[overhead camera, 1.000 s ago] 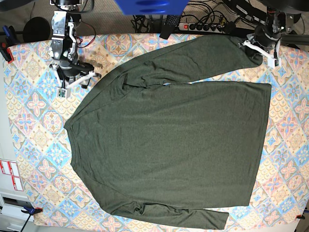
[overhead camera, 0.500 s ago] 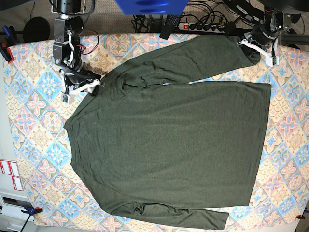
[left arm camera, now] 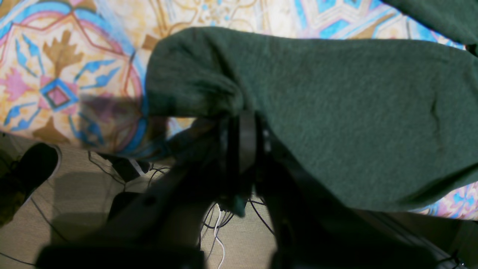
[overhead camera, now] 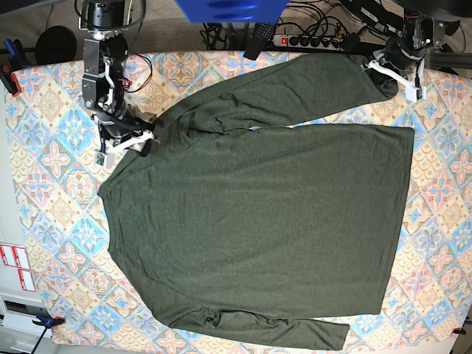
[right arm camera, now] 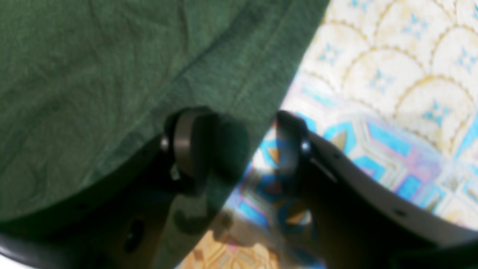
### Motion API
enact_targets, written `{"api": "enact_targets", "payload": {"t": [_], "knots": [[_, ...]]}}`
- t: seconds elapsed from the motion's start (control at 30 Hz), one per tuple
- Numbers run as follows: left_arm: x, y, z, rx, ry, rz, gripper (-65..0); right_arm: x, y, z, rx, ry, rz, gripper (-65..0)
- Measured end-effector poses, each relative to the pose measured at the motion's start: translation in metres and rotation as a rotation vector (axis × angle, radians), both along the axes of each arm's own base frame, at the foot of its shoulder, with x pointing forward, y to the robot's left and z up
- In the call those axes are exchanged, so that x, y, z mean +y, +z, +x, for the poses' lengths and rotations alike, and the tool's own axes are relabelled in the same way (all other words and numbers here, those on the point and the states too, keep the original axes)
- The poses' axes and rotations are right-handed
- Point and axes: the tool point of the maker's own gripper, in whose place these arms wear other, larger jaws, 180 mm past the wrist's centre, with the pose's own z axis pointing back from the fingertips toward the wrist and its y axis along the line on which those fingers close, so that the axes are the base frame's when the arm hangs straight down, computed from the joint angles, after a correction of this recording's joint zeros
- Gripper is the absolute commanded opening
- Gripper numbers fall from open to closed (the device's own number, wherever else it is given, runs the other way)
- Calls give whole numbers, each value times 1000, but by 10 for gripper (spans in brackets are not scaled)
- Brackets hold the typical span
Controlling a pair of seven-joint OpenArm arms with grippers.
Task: Fold the T-shirt properly
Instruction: 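Pull both held shoulder corners apart to stretch the shirt edge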
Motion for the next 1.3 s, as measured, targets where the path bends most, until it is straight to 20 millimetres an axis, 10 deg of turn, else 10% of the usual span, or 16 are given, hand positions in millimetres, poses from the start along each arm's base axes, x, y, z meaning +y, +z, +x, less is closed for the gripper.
{"api": "enact_targets", "payload": {"t": [0.3, 0.5, 1.3], "knots": [[0, 0, -1, 1, 0, -1, -650, 13, -1, 8, -14, 35, -2, -383], [0, 0, 0, 1, 0, -1, -650, 12, -4, 5, 3, 29, 6, -650], [0, 39, -2, -33, -178, 93, -650, -26, 6, -62, 66, -69, -17, -649]]}}
